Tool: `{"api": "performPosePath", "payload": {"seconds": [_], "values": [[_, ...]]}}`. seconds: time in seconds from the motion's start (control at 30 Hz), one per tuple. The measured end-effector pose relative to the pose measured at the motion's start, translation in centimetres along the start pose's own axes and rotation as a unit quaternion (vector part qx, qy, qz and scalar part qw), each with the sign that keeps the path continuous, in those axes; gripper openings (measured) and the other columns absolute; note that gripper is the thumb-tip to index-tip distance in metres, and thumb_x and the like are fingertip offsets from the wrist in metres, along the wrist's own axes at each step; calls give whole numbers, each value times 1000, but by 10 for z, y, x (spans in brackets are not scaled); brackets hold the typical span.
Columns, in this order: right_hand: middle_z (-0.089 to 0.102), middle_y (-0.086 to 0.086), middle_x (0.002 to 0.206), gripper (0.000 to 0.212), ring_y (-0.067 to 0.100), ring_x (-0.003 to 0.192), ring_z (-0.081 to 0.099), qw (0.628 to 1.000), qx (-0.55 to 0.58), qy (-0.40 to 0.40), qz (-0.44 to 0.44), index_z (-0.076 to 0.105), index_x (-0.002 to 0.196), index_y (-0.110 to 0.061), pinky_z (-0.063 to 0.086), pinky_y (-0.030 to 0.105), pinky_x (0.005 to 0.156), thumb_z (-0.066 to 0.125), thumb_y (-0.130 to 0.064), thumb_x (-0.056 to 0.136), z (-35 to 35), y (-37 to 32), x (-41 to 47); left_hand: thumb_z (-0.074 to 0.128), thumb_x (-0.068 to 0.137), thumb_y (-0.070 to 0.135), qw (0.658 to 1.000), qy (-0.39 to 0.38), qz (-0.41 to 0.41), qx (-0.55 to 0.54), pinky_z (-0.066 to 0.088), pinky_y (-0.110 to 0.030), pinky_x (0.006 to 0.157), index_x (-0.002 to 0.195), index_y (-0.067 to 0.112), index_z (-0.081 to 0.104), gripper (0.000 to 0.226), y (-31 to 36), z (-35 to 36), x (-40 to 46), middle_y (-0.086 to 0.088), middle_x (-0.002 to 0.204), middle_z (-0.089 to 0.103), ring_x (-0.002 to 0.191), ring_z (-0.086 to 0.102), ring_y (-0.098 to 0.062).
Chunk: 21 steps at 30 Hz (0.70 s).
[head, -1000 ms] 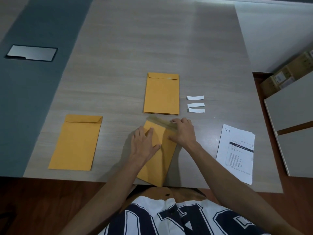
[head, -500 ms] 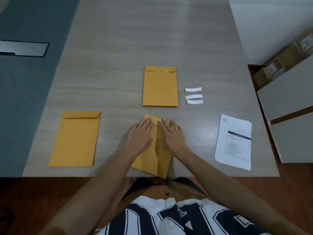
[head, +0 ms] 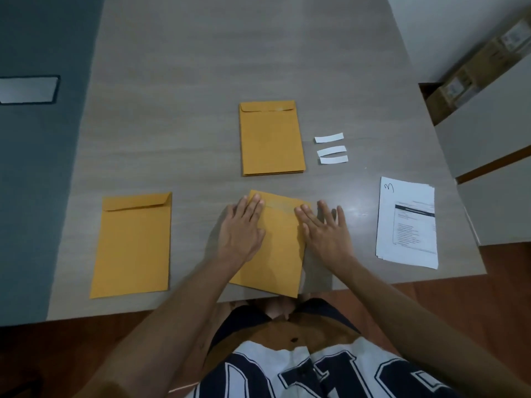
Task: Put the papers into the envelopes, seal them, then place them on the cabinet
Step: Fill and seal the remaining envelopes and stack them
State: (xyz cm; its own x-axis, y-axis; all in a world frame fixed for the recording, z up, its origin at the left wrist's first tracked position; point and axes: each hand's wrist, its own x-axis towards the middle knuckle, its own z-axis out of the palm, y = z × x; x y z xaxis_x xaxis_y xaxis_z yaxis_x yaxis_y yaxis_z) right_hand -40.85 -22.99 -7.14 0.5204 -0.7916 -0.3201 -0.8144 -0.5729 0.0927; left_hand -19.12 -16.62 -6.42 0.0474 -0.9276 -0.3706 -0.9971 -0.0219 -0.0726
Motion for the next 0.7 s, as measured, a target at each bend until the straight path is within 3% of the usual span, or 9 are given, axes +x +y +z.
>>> {"api": "performPosePath", "payload": {"seconds": [0.2,0.3,0.37,0.43,0.7], "values": [[59,-9,136,66,33,133,47,998,47,23,35,53,138,-28,43,52,102,-2,-37,103,0,-4,1,28,99,46,999,-19,-37,-32,9,-52,119,156,17,10,66,9,-17,5,1,164,6,149,3,-27],[59,-9,136,67,32,133,48,998,44,29,37,54,137,-29,38,51,103,-3,-38,103,-2,-3,0,35,95,45,994,26,-37,-96,14,-57,117,151,11,27,67,34,-31,9,-7,162,18,148,11,-30],[58,-9,137,65,32,134,47,998,44,30,39,54,137,-29,37,52,104,-2,-38,103,-2,-4,0,27,98,43,995,52,45,-78,16,-54,117,155,14,17,65,47,-25,7,-4,164,8,150,7,-26],[58,-9,137,64,33,134,47,997,44,42,38,54,136,-29,34,53,105,0,-38,103,-1,-3,1,16,100,45,993,40,97,-61,8,-50,119,156,20,-1,63,48,-13,6,2,164,-8,151,-6,-18],[51,-11,143,52,32,139,40,999,22,32,25,46,142,-31,35,57,108,18,-37,98,-3,-2,0,-1,92,50,997,47,34,-46,1,-53,119,156,24,2,68,0,3,11,9,162,0,151,2,-12]]}}
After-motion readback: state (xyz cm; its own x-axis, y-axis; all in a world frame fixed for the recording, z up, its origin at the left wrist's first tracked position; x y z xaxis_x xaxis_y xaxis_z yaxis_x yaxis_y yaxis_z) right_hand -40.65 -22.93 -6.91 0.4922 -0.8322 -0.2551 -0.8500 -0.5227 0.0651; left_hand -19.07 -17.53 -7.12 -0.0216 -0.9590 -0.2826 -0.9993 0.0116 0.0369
